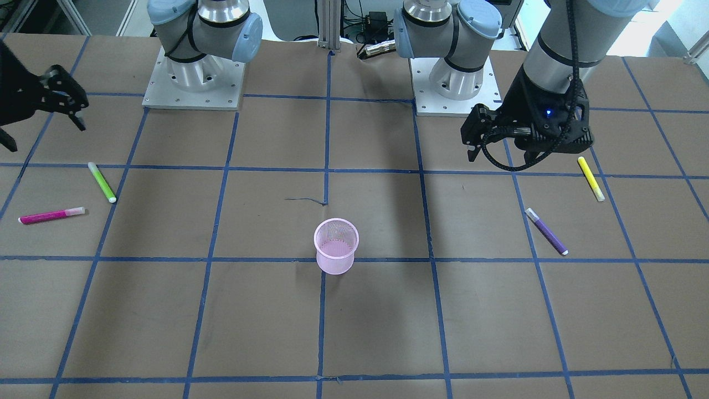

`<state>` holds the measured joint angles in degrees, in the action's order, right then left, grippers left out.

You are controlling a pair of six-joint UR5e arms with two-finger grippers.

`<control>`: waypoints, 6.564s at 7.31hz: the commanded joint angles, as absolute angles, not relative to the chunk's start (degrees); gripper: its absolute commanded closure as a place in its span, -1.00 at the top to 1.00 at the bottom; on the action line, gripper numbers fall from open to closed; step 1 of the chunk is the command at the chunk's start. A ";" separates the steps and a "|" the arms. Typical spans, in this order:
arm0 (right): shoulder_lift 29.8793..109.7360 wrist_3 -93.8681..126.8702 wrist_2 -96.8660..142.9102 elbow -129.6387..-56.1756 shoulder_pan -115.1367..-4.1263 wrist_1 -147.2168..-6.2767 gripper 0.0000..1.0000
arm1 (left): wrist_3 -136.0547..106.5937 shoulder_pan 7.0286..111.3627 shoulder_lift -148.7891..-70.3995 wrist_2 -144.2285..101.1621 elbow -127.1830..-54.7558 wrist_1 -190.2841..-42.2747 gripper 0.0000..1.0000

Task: Insert purple and pink pens into pink cup

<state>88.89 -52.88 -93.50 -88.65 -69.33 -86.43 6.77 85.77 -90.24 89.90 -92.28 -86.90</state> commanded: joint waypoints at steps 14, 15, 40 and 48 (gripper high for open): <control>58.45 -156.88 -75.74 -91.58 -39.64 -94.57 1.00 | 6.86 83.94 -90.00 90.00 -92.29 -86.57 1.00; 57.58 -157.23 -77.94 -92.80 -39.64 -94.74 0.96 | 6.94 81.67 -91.13 89.83 -92.20 -86.49 1.00; 78.59 -71.28 -96.21 -90.53 -107.36 -108.16 -1.00 | 1.49 58.45 -116.54 90.00 -105.30 -56.78 0.29; 65.48 -55.28 -106.17 -86.13 -116.98 -109.42 -1.00 | 2.10 59.15 -111.99 89.82 -98.02 -60.44 -1.00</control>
